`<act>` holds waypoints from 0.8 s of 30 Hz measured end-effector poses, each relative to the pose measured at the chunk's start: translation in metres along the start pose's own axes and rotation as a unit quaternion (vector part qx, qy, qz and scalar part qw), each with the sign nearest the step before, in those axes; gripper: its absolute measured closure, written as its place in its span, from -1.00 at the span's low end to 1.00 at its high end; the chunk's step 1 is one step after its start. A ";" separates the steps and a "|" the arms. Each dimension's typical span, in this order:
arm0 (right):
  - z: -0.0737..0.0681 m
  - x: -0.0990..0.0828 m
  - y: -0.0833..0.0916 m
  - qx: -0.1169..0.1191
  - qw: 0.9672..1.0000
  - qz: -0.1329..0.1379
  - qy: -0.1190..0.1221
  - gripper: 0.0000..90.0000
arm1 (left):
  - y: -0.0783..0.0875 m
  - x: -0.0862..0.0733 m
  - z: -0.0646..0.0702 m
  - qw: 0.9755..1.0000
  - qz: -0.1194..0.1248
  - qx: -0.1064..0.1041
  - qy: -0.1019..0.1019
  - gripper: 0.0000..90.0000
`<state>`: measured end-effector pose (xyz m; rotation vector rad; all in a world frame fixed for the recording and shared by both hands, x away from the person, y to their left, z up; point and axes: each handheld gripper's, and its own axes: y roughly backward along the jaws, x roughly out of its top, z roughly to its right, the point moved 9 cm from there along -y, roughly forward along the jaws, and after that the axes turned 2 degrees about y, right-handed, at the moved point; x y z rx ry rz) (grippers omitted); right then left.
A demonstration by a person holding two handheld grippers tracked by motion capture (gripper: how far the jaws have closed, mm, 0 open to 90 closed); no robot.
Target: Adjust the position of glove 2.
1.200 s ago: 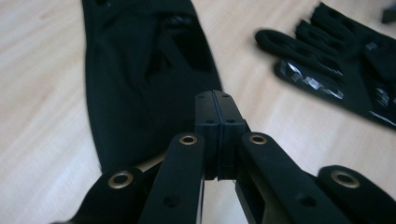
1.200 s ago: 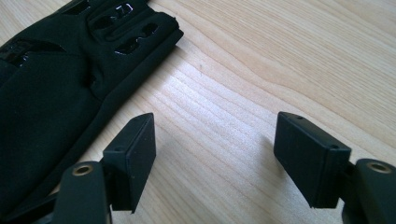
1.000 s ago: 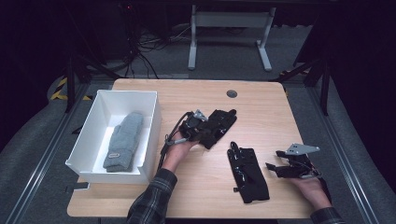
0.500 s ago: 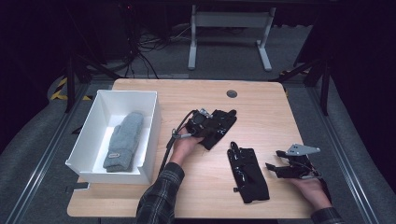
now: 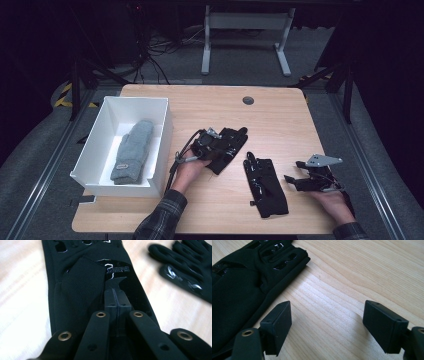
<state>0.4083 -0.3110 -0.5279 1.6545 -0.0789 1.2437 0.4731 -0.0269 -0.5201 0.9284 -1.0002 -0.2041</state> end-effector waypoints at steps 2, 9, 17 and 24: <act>0.000 0.000 0.000 0.000 1.000 0.000 0.000 -0.48 | 0.004 -0.006 0.005 1.000 -0.004 -0.002 0.005 1.00; 0.000 0.000 0.000 0.000 1.000 -0.001 0.000 -0.50 | 0.017 -0.026 0.019 1.000 -0.018 -0.006 0.002 1.00; 0.000 0.000 0.000 0.000 1.000 -0.001 0.000 -0.50 | 0.032 -0.052 0.041 1.000 -0.022 -0.019 0.004 1.00; 0.000 0.000 0.000 0.000 1.000 -0.001 0.000 -0.50 | 0.042 -0.072 0.061 0.999 -0.023 -0.031 -0.001 1.00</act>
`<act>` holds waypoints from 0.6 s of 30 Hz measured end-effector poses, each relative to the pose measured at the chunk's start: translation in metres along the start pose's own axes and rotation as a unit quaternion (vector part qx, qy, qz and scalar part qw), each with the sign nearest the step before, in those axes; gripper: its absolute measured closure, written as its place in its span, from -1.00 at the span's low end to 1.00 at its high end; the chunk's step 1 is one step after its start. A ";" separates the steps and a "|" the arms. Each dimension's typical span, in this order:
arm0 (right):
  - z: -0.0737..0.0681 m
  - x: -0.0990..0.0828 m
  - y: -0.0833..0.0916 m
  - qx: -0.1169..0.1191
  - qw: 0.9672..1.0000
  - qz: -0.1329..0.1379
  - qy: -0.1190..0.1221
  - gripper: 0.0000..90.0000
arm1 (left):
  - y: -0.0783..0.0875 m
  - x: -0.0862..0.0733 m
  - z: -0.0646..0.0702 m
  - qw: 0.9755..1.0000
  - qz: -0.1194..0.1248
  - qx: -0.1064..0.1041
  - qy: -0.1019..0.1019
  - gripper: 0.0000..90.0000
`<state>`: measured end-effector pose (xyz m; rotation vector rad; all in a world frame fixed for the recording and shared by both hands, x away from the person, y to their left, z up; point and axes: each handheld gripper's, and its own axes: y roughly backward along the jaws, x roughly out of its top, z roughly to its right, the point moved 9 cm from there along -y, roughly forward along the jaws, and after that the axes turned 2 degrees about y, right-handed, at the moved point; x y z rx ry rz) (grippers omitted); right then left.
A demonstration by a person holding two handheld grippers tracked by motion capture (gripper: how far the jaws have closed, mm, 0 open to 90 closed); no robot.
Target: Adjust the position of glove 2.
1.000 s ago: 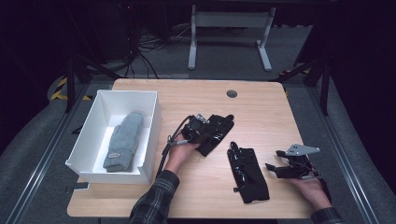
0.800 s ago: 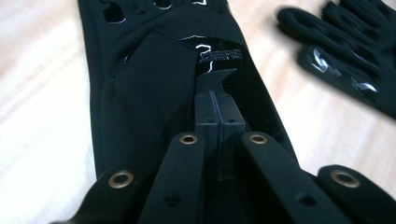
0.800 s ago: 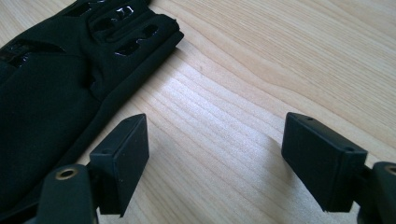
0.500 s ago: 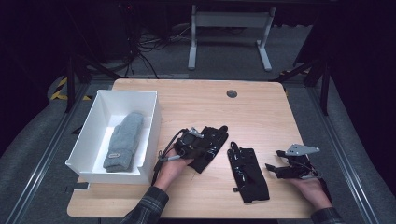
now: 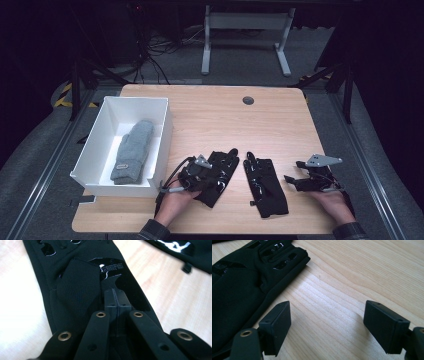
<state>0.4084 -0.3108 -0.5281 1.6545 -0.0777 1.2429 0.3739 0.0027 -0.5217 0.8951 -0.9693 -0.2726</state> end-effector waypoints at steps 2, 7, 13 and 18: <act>0.000 0.000 0.000 0.000 1.000 0.000 0.000 -0.50 | 0.002 -0.002 0.003 1.000 0.005 -0.003 0.001 1.00; 0.000 0.000 0.000 0.000 1.000 0.000 0.000 -0.50 | 0.017 0.005 0.001 0.999 0.034 0.009 0.009 1.00; 0.000 0.000 0.000 0.000 1.000 0.000 0.001 -0.50 | 0.018 0.004 -0.018 0.997 0.029 0.069 0.030 1.00; 0.000 0.000 0.000 -0.001 1.000 -0.001 0.001 -0.52 | 0.006 -0.003 -0.013 0.999 0.008 0.045 0.030 0.99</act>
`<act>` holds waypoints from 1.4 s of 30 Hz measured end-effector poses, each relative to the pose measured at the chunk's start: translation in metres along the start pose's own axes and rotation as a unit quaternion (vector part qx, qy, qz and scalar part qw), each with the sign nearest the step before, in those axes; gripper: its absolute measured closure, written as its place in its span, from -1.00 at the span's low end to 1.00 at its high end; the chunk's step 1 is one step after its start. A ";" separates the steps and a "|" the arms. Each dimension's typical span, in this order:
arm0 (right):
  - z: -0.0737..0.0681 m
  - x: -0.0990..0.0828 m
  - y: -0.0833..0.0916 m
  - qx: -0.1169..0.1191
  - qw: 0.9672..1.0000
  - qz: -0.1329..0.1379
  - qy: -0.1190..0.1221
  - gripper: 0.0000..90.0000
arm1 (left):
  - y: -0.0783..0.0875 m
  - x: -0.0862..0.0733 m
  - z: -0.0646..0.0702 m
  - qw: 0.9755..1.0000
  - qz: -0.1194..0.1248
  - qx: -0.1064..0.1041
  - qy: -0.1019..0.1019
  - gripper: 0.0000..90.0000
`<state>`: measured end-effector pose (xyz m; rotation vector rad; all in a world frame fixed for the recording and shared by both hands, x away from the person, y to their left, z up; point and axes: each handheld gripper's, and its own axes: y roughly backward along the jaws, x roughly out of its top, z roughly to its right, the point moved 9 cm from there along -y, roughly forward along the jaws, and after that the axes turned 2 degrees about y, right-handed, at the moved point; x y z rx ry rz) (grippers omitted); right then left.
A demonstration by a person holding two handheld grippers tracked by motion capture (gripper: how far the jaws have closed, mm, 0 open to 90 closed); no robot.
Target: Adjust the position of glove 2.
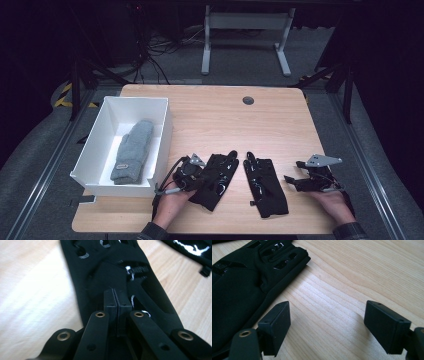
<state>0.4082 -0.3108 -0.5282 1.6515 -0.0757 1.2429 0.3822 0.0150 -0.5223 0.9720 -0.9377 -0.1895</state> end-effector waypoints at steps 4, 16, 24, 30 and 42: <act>-0.001 0.000 0.000 0.000 1.000 0.000 0.000 -0.54 | -0.006 0.002 0.013 1.000 -0.002 -0.017 -0.011 0.99; -0.025 0.010 0.006 0.042 0.999 0.004 0.026 0.57 | -0.005 0.010 0.026 0.999 0.011 -0.039 -0.029 0.87; -0.057 0.009 0.005 0.108 0.993 -0.017 0.052 1.00 | 0.004 0.013 0.006 0.999 0.036 -0.003 0.001 0.26; -0.068 0.011 0.005 0.123 0.990 -0.015 0.062 1.00 | 0.003 0.011 -0.003 0.999 0.033 0.008 0.018 0.14; -0.086 0.018 0.002 0.145 0.986 -0.012 0.077 1.00 | -0.009 0.012 -0.012 0.999 0.022 0.010 0.033 0.42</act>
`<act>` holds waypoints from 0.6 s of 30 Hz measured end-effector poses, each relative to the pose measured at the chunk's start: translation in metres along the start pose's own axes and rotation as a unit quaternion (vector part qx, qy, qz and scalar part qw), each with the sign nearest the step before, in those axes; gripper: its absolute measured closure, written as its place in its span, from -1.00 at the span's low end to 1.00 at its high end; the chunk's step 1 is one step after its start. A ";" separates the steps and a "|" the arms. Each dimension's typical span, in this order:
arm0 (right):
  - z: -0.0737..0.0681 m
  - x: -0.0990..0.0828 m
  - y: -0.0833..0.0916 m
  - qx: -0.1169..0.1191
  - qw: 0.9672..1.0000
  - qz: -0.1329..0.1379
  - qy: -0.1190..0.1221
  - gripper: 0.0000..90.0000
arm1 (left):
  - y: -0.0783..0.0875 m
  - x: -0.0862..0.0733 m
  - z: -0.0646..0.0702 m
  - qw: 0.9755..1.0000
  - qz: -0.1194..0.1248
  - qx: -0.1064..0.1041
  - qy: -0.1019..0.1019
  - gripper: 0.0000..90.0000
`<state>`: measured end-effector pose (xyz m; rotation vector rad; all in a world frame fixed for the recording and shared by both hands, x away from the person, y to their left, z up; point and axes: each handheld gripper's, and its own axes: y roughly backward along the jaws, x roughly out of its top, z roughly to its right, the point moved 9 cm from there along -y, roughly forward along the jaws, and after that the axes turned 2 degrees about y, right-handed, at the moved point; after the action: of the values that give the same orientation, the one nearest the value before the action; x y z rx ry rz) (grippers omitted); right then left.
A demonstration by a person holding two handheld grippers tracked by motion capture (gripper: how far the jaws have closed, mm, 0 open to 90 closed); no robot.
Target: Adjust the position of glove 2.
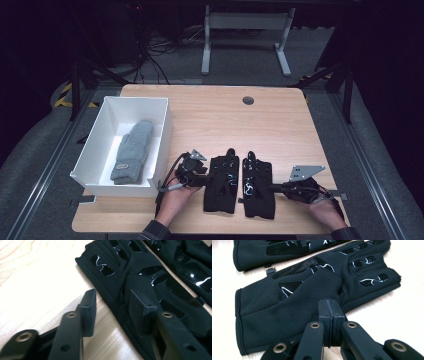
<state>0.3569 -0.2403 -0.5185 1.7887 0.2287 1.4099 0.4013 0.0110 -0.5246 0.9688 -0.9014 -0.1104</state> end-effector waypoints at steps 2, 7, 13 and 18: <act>-0.001 0.001 -0.001 0.001 1.000 0.000 0.002 1.00 | -0.002 -0.001 0.001 1.000 -0.007 -0.005 0.002 0.55; -0.002 0.001 -0.002 0.004 1.000 -0.003 0.002 1.00 | -0.004 0.002 0.005 1.000 -0.008 -0.014 0.012 0.91; -0.003 0.001 -0.004 0.008 1.000 -0.003 0.002 1.00 | 0.004 0.011 0.009 0.998 0.023 -0.047 0.032 0.98; -0.003 0.001 -0.004 0.008 1.000 -0.004 0.002 1.00 | 0.013 0.023 0.015 0.995 0.048 -0.077 0.035 0.98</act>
<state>0.3562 -0.2357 -0.5211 1.7965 0.2502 1.4103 0.4019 -0.0018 -0.4971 0.7801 -0.8611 -0.0634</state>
